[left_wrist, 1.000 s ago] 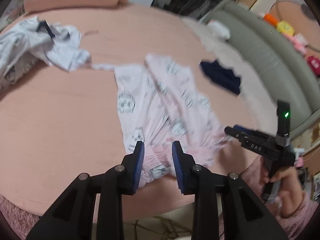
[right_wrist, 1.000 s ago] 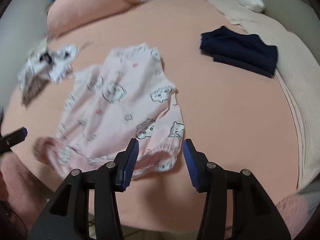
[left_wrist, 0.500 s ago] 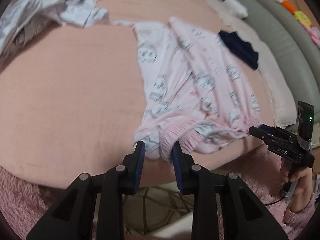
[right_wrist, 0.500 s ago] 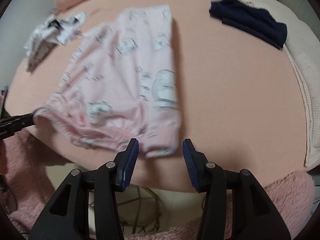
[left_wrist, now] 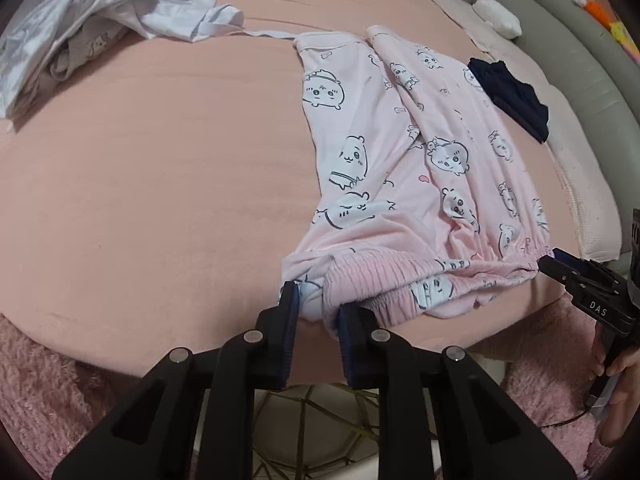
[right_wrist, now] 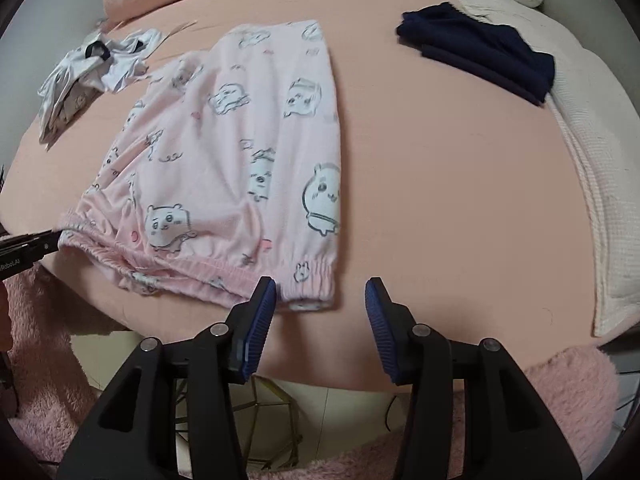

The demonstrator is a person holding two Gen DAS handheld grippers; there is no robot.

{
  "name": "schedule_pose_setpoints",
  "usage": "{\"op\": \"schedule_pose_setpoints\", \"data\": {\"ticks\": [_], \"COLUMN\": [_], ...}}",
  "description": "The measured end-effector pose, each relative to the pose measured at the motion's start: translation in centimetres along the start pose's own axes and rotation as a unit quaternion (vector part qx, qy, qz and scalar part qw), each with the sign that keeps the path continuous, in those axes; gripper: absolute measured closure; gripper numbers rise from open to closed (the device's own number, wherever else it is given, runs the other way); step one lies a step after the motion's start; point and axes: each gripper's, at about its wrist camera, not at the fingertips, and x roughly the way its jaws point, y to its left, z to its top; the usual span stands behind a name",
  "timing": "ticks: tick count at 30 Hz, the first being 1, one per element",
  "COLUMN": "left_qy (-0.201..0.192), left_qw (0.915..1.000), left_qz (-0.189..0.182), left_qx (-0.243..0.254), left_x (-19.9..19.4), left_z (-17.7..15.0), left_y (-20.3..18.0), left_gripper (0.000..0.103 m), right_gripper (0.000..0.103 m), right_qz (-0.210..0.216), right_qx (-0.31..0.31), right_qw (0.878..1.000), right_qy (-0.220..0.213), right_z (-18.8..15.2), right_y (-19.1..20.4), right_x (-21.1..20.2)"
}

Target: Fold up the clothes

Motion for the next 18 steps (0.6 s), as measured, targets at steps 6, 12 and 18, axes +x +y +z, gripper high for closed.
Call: {"op": "schedule_pose_setpoints", "data": {"ticks": [6,12,18], "left_qy": [-0.001,0.007,-0.018], "left_qw": [0.9999,0.9996,0.9966], "left_qz": [-0.013,-0.029,-0.076], "left_qx": [-0.009,0.0,-0.026], "left_x": [-0.1,0.4,-0.7], "left_z": [-0.1,-0.3,-0.2], "left_y": [0.9,0.6,1.5], "left_gripper": [0.082,0.081,0.081], "right_gripper": [0.056,0.056,0.068], "right_qz": [-0.001,-0.003,0.004], "right_qx": [-0.029,-0.013,0.019], "right_qw": [0.999,1.0,0.999], "right_qy": [0.016,-0.011,-0.034], "right_z": [-0.1,0.3,1.0], "right_y": [0.7,1.0,0.6], "right_x": [-0.2,0.7,0.9]}}
